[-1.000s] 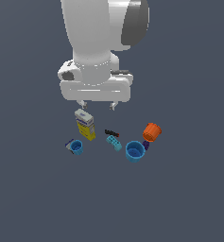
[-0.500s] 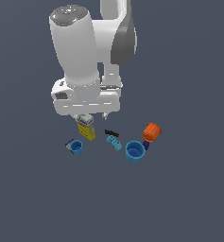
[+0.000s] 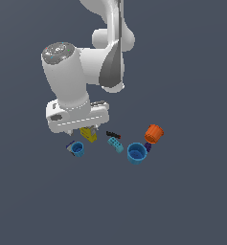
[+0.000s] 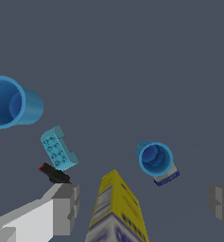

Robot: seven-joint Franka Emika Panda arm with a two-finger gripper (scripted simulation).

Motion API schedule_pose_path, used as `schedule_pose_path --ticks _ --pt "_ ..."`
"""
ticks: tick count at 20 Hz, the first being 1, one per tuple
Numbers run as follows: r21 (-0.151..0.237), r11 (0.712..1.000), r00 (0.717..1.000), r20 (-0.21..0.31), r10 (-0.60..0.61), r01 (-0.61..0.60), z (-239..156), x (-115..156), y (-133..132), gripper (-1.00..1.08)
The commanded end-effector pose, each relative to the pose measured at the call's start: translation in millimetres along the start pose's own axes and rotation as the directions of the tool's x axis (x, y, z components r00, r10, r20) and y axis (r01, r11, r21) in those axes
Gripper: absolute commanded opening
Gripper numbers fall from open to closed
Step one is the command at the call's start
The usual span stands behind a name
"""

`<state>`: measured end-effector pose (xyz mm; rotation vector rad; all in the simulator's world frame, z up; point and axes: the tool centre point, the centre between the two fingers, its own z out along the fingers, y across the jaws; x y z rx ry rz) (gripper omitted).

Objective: Pick up a designated object from a clutter of objects.

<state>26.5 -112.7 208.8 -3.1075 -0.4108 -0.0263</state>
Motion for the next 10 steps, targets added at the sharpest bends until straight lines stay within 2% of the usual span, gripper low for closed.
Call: schedule_pose_path --ticks 1,10 --pt "0.000 0.999 0.999 0.001 -0.048 0.048 15.1 -2.2 10.0 1.00" --pt "0.000 0.977 0.977 0.008 -0.213 0.213 69.3 -15.3 43.9 1.00"
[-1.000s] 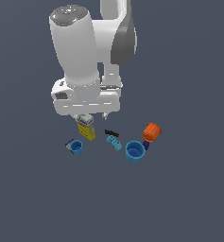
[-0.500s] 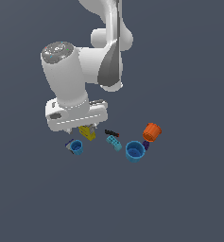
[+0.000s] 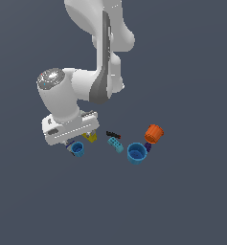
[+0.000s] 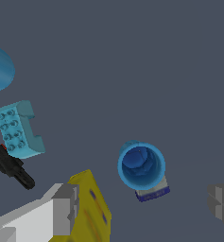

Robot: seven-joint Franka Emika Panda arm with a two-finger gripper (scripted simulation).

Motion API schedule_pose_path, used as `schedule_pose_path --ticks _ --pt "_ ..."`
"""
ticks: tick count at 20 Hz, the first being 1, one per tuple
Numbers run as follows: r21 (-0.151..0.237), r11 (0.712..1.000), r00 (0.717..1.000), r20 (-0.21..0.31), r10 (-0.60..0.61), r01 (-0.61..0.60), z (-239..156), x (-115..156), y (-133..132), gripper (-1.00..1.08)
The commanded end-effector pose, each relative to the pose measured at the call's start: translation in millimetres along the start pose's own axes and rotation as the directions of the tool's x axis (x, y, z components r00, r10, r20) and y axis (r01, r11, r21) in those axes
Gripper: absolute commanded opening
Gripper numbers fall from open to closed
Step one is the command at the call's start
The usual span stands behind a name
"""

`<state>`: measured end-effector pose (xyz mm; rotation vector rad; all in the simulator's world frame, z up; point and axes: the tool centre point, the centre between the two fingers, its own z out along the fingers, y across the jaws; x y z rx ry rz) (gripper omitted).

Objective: Pick up a designated object from a clutter of objects.

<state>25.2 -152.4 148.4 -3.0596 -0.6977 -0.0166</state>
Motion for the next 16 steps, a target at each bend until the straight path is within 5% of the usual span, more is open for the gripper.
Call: schedule_pose_path --ticks 1,16 --pt "0.000 0.999 0.999 0.002 -0.048 0.048 15.4 -6.1 8.2 1.00" --pt "0.002 0.971 0.971 0.010 -0.237 0.237 78.4 -36.5 36.9 1.00"
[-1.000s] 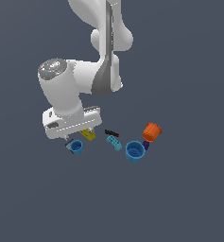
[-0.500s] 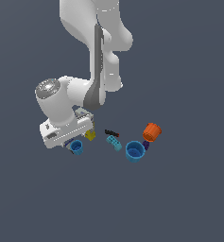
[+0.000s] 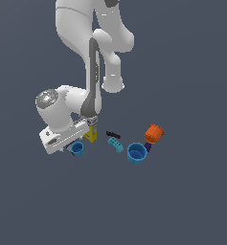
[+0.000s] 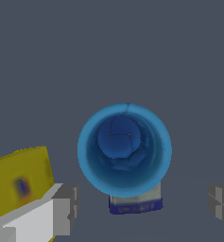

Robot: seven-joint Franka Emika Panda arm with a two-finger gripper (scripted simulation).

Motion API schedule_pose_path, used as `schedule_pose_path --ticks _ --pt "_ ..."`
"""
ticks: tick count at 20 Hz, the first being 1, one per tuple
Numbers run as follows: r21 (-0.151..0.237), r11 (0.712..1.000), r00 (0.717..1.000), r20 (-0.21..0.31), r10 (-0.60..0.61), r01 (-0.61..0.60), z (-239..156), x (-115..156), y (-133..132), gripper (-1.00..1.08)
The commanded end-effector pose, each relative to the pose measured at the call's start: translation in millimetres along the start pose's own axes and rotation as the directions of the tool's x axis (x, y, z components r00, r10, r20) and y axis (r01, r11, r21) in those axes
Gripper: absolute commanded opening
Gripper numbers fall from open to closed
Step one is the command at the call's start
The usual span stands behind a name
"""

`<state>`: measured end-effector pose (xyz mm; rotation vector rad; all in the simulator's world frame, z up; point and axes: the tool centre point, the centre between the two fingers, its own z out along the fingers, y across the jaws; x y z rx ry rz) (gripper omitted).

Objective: Pick up a designated object from a clutter of objects.

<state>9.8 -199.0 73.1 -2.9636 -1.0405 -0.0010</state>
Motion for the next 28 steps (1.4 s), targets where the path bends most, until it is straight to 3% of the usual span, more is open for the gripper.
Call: schedule_pose_path --ticks 1,10,25,26,28 --pt "-0.001 1.000 1.000 0.000 -0.018 0.018 5.3 -3.0 1.5 1.00" --pt "0.000 1.000 1.000 0.001 -0.026 0.026 11.6 -5.3 2.3 1.00" --pt "0.000 1.000 1.000 0.001 -0.030 0.030 59.3 -5.6 2.4 1.00" --pt "0.000 1.000 1.000 0.001 -0.030 0.030 59.3 -5.6 2.4 -1.00" --pt "0.000 1.000 1.000 0.001 -0.030 0.030 59.3 -5.6 2.4 -1.00"
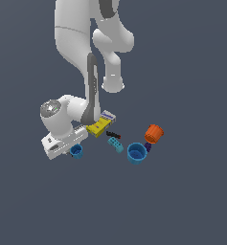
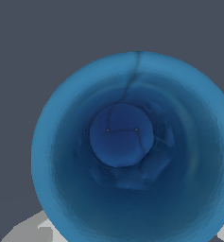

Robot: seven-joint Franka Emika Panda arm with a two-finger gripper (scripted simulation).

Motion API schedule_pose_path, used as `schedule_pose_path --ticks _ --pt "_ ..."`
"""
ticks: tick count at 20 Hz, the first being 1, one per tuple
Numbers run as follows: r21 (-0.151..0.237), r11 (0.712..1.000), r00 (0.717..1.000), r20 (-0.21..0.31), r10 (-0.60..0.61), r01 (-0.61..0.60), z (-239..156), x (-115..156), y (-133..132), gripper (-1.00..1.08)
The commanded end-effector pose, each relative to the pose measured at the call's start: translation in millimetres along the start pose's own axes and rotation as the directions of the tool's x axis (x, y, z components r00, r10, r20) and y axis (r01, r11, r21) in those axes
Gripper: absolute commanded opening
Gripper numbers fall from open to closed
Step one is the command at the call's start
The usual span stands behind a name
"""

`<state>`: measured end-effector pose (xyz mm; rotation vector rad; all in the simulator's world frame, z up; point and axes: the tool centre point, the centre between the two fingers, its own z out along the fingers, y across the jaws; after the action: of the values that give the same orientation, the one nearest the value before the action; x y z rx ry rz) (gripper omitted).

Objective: Pick up a designated object from a clutter of objects.

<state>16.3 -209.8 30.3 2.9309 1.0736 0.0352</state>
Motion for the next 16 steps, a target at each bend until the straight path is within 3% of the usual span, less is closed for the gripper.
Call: schedule_pose_path --ticks 1,7,8,16 --pt "0.027 1.000 1.000 0.014 -0.003 0.003 16.2 -3.8 -10.7 -1.00" --pt "0.027 1.000 1.000 0.014 -0.003 0.003 16.2 -3.8 -10.7 -1.00" --pt "-0.003 1.000 1.000 -0.001 0.002 -0.002 -0.4 -0.7 2.1 -1.00" --pt "-0.002 1.000 1.000 0.000 0.002 -0.002 -19.5 5.3 3.3 -1.00"
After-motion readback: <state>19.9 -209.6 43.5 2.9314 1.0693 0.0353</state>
